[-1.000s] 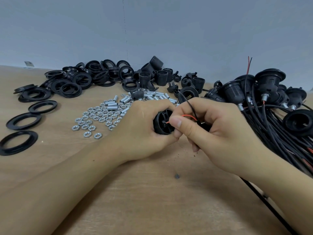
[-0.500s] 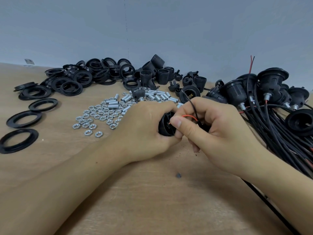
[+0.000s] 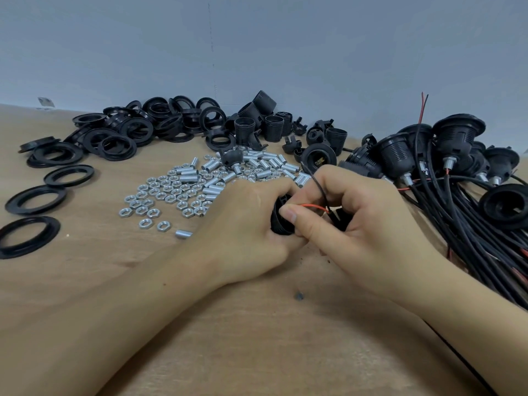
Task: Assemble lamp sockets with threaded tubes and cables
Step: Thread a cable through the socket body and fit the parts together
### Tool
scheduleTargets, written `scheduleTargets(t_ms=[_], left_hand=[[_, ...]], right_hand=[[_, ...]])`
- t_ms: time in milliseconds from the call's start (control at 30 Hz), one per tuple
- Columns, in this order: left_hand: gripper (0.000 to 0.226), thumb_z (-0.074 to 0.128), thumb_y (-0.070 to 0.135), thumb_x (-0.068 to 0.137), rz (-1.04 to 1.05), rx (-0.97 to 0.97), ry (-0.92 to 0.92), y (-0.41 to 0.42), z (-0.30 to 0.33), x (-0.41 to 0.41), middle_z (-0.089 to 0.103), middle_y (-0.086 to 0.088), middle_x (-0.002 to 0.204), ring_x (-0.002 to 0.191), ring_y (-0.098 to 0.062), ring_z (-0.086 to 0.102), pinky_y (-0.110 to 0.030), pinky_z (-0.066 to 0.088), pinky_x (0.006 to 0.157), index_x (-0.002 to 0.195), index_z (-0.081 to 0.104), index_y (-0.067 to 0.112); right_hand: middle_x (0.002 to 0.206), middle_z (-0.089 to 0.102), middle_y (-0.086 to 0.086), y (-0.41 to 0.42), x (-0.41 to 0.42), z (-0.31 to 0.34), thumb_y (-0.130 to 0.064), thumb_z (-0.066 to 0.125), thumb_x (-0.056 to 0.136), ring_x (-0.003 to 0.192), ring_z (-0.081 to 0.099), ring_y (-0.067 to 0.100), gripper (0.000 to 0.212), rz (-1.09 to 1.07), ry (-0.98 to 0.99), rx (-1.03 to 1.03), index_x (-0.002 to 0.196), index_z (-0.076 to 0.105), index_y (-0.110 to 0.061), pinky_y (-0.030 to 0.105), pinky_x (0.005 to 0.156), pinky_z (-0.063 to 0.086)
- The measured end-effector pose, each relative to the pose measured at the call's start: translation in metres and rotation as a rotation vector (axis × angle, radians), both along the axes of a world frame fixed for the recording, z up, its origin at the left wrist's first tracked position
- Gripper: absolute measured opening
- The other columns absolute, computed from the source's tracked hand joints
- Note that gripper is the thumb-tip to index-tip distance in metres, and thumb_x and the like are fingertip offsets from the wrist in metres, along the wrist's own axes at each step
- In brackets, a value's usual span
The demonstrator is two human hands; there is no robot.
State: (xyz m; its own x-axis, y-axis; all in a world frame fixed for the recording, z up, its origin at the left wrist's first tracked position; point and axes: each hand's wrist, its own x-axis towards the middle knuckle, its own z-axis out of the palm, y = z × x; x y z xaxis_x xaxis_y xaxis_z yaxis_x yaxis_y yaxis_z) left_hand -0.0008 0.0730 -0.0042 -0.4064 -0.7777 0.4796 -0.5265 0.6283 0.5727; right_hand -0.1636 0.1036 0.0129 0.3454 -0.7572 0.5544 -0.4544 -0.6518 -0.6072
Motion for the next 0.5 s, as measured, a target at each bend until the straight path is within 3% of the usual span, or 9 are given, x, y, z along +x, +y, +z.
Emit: scheduleTargets(t_ms=[67,200,267,333,500], left_hand=[[0.009,0.06,0.03,0.067,-0.001,0.008,0.005,0.0005,-0.0012,-0.0005,0.059,0.007,0.061,0.059,-0.017,0.054,-0.035,0.045,0.054,0.072,0.054,0.034],[0.017,0.062,0.031,0.068,-0.002,0.024,0.01,-0.0024,-0.0043,-0.0011,0.065,0.0,0.067,0.065,-0.025,0.059,-0.042,0.048,0.058,0.079,0.062,0.019],[0.013,0.064,0.029,0.068,-0.023,0.035,0.059,-0.0054,-0.0041,-0.0009,0.063,0.007,0.067,0.062,-0.017,0.057,-0.033,0.046,0.056,0.079,0.058,0.027],[0.026,0.067,0.025,0.069,-0.033,0.029,0.103,-0.0074,-0.0014,0.0005,0.058,0.014,0.062,0.055,-0.009,0.05,-0.021,0.036,0.052,0.082,0.047,0.036],[0.037,0.071,0.024,0.07,-0.025,0.036,0.132,-0.0087,-0.0023,0.0031,0.061,0.01,0.06,0.049,-0.011,0.049,-0.02,0.036,0.05,0.094,0.043,0.028]], right_hand=[[0.071,0.064,-0.003,-0.0013,0.0001,-0.001,-0.022,0.067,0.088,0.058,0.054,0.014,0.012,0.015,-0.001,0.027,0.078,0.06,-0.019,0.025,0.05,0.045],[0.068,0.061,-0.011,-0.006,0.0011,-0.0032,-0.024,0.064,0.088,0.052,0.049,0.008,0.009,0.044,-0.025,0.119,0.081,0.06,-0.02,0.021,0.049,0.042],[0.07,0.06,-0.008,-0.0071,-0.0007,-0.0025,-0.03,0.062,0.089,0.054,0.048,0.008,0.008,0.066,-0.058,0.164,0.086,0.06,-0.023,0.028,0.048,0.045],[0.075,0.061,-0.004,-0.007,-0.0035,-0.0004,-0.034,0.06,0.091,0.055,0.049,0.009,0.007,0.094,-0.08,0.187,0.094,0.06,-0.028,0.035,0.048,0.048],[0.07,0.061,-0.003,-0.0076,-0.0067,0.0034,-0.032,0.055,0.095,0.048,0.049,0.01,0.01,0.076,-0.139,0.216,0.094,0.059,-0.024,0.035,0.044,0.048]])
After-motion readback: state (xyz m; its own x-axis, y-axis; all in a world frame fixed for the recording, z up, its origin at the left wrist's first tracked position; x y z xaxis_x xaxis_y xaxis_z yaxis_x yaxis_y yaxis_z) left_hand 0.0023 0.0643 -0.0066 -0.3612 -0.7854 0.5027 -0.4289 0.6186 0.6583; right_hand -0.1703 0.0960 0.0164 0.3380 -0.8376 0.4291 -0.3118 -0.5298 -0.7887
